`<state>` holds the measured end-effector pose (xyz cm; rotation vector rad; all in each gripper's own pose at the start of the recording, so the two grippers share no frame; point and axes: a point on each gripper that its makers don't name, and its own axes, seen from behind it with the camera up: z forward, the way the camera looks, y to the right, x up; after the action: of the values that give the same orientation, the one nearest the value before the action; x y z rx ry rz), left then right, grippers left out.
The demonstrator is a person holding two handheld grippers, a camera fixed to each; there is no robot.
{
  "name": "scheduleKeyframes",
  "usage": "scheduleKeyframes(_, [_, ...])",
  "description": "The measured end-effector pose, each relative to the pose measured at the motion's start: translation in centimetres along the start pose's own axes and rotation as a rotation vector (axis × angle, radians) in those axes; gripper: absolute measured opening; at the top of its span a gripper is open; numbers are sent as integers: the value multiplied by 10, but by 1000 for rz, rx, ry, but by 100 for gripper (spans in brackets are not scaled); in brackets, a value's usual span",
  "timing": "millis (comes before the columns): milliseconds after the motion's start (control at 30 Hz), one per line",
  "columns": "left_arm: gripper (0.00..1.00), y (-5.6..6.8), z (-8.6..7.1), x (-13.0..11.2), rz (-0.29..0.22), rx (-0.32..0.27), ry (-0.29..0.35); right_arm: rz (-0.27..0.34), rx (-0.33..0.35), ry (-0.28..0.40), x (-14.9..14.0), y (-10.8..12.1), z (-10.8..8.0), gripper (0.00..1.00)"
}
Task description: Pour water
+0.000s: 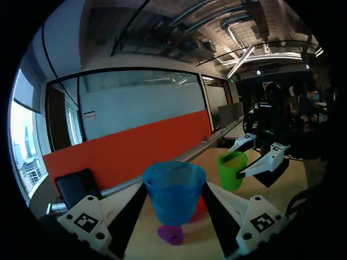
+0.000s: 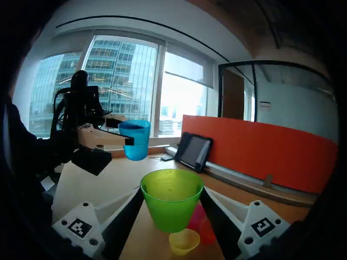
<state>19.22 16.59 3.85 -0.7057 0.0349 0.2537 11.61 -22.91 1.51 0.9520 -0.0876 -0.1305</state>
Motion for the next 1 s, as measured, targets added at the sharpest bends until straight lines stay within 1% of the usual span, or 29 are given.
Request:
scheduleKeyframes(167, [85,-4,1,12,68,28,11,7,23,6,1,-8,4,91])
scheduleKeyframes(300, [85,-4,3,21,124,42,20,14,42,15,2,-16,9,91])
scheduleKeyframes(700, [85,-9,9,37,272,84,26,27,82,28,4,-32,18,91])
scheduleKeyframes(867, [85,-11,11,41,324,103,29,30,99,29,4,-38,22,91])
scheduleKeyframes(1000, [85,-9,13,45,360,105,33,30,111,29,3,-43,25,91])
